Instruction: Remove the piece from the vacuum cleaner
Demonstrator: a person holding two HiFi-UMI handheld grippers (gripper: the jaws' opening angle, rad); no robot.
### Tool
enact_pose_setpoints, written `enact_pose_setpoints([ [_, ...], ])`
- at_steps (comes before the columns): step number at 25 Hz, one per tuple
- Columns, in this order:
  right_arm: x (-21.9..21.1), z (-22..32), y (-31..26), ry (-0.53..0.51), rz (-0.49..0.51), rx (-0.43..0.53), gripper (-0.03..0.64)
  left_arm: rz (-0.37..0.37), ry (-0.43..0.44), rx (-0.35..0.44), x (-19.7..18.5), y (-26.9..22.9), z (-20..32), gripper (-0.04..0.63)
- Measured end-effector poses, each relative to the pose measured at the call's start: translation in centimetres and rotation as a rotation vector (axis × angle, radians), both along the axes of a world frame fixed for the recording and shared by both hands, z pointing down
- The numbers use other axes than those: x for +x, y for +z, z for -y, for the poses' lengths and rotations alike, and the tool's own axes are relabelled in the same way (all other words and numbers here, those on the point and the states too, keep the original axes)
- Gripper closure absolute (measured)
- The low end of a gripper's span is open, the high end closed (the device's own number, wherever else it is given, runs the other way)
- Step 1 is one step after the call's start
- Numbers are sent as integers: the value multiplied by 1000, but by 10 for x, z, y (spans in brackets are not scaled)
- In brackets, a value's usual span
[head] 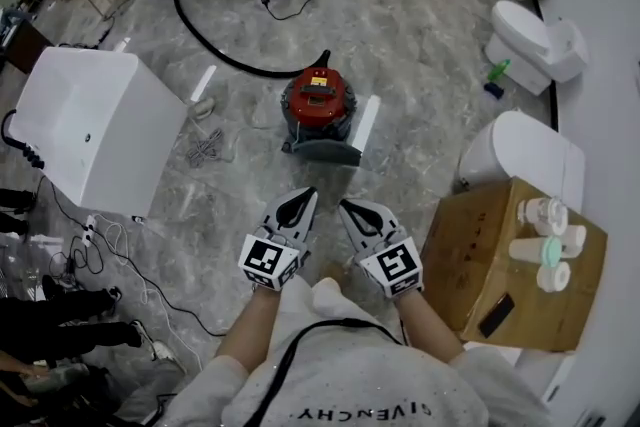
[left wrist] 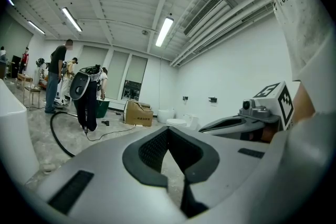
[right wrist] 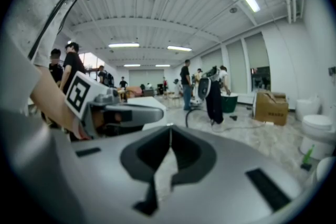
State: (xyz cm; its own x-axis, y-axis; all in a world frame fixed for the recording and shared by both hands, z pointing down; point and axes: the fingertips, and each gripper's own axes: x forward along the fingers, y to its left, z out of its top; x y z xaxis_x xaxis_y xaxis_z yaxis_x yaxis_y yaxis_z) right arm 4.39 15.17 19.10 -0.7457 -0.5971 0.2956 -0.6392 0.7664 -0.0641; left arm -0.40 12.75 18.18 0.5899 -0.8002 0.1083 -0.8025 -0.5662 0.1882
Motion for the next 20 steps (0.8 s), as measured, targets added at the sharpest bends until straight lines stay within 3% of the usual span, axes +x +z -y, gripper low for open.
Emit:
enact_pose_setpoints([
  [8,-16,24,19,24,-6,-34,601,14,10,-22,-22,18,21,573],
  [20,-38,88,42,69,-50,-84,601,32,118,-55,-28,43,88,572],
])
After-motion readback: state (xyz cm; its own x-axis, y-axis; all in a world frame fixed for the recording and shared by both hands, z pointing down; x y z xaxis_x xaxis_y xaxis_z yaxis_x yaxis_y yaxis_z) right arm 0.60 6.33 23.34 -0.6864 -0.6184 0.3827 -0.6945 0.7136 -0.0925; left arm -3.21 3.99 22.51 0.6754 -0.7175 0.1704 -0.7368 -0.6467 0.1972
